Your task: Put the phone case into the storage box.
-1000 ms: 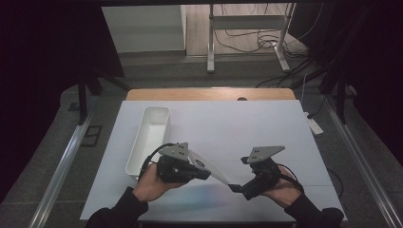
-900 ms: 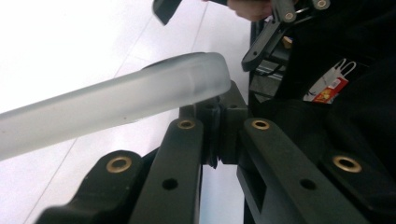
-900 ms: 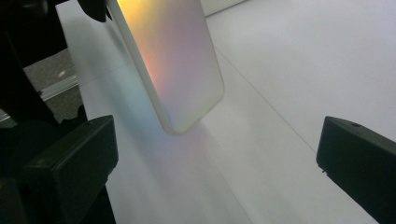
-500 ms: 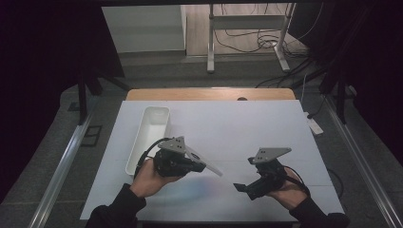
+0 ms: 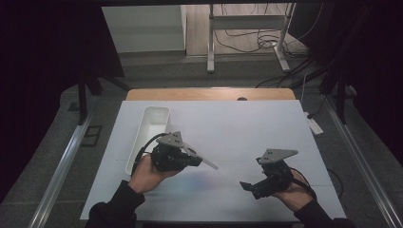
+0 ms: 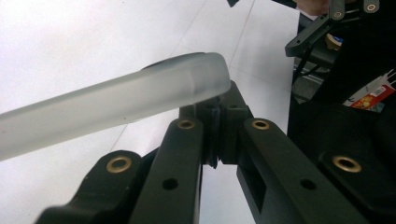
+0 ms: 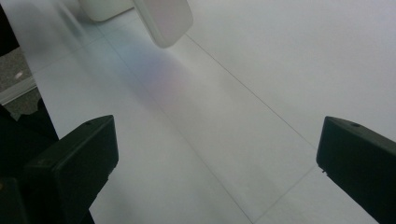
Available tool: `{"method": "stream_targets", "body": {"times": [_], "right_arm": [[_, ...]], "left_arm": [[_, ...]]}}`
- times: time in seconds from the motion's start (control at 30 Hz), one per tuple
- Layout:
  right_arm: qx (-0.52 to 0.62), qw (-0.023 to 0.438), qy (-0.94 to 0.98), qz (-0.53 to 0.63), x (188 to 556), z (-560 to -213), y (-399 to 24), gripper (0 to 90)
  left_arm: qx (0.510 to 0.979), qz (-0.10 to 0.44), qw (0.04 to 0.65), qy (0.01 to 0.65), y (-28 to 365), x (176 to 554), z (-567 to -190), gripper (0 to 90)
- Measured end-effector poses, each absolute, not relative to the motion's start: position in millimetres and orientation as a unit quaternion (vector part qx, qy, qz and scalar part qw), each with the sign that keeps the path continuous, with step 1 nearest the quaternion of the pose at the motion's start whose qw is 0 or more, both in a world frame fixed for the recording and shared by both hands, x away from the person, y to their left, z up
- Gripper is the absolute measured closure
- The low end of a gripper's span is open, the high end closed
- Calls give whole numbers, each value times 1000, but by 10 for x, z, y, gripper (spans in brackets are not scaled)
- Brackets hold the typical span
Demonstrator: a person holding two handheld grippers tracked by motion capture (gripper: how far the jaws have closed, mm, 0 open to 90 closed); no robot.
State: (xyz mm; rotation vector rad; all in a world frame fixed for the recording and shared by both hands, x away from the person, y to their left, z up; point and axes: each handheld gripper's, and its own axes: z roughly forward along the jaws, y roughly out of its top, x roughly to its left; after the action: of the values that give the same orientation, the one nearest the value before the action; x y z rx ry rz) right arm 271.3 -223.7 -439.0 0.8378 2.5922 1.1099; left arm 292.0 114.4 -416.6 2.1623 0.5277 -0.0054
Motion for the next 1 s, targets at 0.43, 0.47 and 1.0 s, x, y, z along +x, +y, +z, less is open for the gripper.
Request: {"method": "stream_targets", "body": {"times": [0.43,0.47,1.0], "right_arm": [[306,114,870,370,2652,-4380,-2371,0],[307,113,869,371,2650,-4380,-2383,0],[332,124,857,375,2603,-4398,-2618,0]], "left_arm": [[870,11,433,235,1220,3019,-4091,882],[871,12,431,236,1226,3027,-4082,882],[868,35,421,259,1371,3116,-3931,882]]}}
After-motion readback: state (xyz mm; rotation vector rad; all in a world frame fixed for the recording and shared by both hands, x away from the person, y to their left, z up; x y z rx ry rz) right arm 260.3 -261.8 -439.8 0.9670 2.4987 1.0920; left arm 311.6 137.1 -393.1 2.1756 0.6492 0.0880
